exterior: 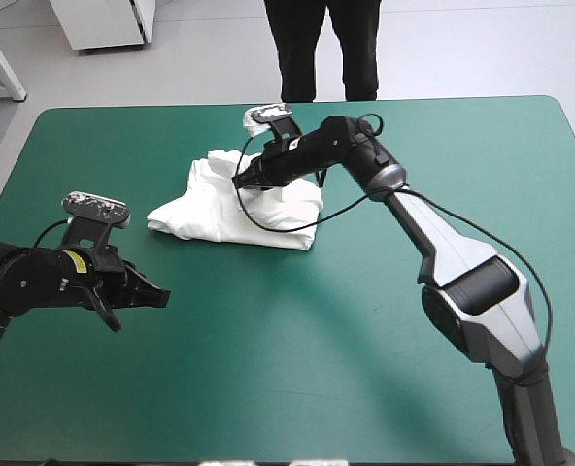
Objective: Fold the cloth
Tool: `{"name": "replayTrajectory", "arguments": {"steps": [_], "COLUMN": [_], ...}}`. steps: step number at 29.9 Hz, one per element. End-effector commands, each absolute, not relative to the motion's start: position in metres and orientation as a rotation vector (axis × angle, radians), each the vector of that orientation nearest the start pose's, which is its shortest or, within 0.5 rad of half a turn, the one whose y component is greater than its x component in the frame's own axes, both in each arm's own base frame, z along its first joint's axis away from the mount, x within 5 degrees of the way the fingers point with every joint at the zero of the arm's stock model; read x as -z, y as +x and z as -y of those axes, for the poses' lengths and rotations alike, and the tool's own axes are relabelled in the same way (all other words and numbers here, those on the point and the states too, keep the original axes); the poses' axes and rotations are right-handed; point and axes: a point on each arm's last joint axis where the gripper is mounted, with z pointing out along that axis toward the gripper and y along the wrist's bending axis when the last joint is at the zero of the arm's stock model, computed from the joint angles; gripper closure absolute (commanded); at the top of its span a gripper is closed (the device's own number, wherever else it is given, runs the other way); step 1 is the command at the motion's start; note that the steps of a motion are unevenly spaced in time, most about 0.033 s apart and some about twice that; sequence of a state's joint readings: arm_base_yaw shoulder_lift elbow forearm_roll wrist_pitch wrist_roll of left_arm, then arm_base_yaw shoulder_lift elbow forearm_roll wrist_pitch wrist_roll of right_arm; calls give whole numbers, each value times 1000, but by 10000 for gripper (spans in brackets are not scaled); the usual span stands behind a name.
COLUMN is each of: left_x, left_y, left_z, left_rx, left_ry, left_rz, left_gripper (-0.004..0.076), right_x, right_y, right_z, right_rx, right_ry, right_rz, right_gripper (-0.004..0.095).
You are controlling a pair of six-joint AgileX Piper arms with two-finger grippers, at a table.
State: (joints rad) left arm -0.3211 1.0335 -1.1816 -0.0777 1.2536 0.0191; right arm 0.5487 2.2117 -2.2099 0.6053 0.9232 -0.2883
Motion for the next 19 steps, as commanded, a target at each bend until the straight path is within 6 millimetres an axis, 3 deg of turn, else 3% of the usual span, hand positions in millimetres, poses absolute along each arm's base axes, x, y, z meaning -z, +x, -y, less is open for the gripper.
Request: {"name": "replayTrajectory", "arguments": {"steps": [1, 8, 10, 15, 19], "left_x": [-396, -396, -396, -396, -396], "left_y": [155, 155, 155, 154, 154], "left_z": [65, 66, 67, 67, 67], "left_rx": [316, 336, 339, 342, 342], "left_ry": [423, 423, 423, 423, 423], "left_rz": [-2563, -2563, -2563, -2563, -2563], "left_gripper": [733, 733, 733, 733, 733], "right_x": [-346, -314, -310, -332, -354], "right_y": [410, 408, 403, 397, 397], "right_z": [-316, -345, -347, -340, -325], "right_rx": [-969, -1080, -1075, -1080, -958], "right_ry": [-713, -808, -872, -893, -856], "right_rz": [-2109, -2210, -2244, -2226, -2249], "right_gripper": [915, 908, 835, 486, 439]}}
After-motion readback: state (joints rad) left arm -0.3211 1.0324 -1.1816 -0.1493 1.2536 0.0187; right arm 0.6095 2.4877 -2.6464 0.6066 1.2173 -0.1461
